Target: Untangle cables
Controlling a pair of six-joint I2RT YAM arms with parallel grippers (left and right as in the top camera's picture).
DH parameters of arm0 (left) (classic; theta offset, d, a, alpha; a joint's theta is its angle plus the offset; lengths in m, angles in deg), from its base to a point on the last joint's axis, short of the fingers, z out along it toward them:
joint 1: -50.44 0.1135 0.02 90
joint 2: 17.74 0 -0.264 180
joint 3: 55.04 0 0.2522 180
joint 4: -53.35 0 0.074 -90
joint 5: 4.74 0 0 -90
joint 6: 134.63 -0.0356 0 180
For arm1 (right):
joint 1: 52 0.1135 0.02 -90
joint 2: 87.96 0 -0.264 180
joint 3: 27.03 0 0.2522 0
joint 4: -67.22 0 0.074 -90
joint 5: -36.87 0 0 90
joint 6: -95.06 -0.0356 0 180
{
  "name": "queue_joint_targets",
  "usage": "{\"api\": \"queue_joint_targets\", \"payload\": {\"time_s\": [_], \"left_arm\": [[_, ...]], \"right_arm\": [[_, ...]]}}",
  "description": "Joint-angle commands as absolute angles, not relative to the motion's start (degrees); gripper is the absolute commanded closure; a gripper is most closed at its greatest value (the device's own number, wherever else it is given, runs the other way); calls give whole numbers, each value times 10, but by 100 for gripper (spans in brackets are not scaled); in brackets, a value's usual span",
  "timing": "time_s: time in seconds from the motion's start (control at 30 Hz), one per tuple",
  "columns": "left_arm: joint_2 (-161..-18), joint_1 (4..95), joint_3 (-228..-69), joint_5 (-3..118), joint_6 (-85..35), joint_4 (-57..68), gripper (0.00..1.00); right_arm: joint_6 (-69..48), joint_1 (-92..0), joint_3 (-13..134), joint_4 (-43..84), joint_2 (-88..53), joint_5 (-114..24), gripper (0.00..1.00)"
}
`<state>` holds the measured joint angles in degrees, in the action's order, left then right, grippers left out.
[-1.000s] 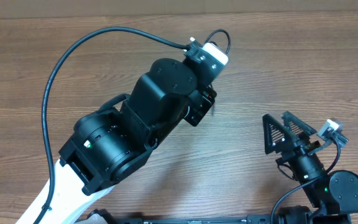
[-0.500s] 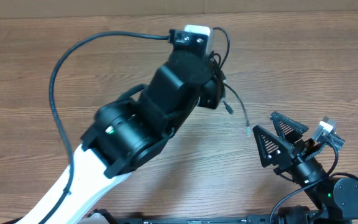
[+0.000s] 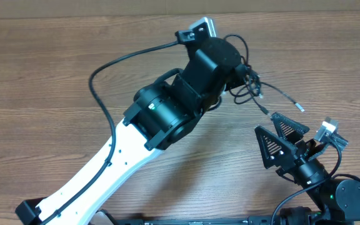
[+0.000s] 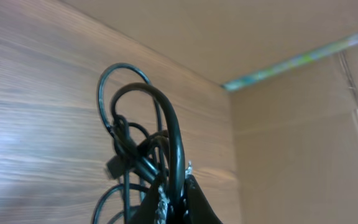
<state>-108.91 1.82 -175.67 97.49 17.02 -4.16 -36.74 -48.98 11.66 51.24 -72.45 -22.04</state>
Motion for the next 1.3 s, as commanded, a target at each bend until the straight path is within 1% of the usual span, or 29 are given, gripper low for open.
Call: {"api": "queue_joint_targets", "payload": {"time_s": [0.0, 0.1, 0.47, 0.5, 0.57, 0.6, 0.63, 0.7, 0.83, 0.87, 0.9, 1.03, 1.1, 1.13, 1.27], "left_arm": [[-1102, 20, -1770, 898, 202, -14, 96], [-1107, 17, -1770, 870, 202, -6, 96], [-1124, -27, -1770, 866, 201, -4, 96], [-1124, -31, -1770, 867, 201, -2, 96], [-1124, -39, -1770, 867, 201, 0, 96], [-1124, -41, -1770, 867, 201, 1, 96], [-1124, -43, -1770, 867, 201, 2, 96], [-1124, -45, -1770, 866, 201, 3, 96], [-1124, -48, -1770, 857, 200, 2, 96], [-1124, -49, -1770, 851, 198, 2, 96], [-1124, -49, -1770, 849, 197, 2, 96], [-1124, -49, -1770, 848, 171, -1, 96], [-1124, -47, -1770, 848, 155, -2, 96], [-1124, -47, -1770, 850, 149, -3, 96], [-1123, -46, -1770, 853, 123, -7, 96]], "right_arm": [[-369, -491, 115, 512, -724, -222, 0], [-369, -491, 115, 513, -724, -222, 0], [-365, -491, 115, 513, -724, -222, 1], [-360, -491, 115, 512, -724, -222, 4], [-347, -491, 115, 510, -724, -222, 15], [-343, -491, 115, 508, -724, -222, 18], [-339, -491, 115, 506, -724, -222, 24], [-339, -491, 115, 505, -724, -222, 32], [-339, -491, 115, 502, -724, -226, 43], [-339, -491, 115, 501, -724, -230, 51], [-339, -491, 115, 500, -724, -231, 55], [-339, -491, 115, 485, -724, -250, 83], [-339, -491, 115, 468, -724, -269, 95], [-339, -491, 115, 458, -724, -280, 96], [-339, -491, 115, 399, -724, -351, 96]]}}
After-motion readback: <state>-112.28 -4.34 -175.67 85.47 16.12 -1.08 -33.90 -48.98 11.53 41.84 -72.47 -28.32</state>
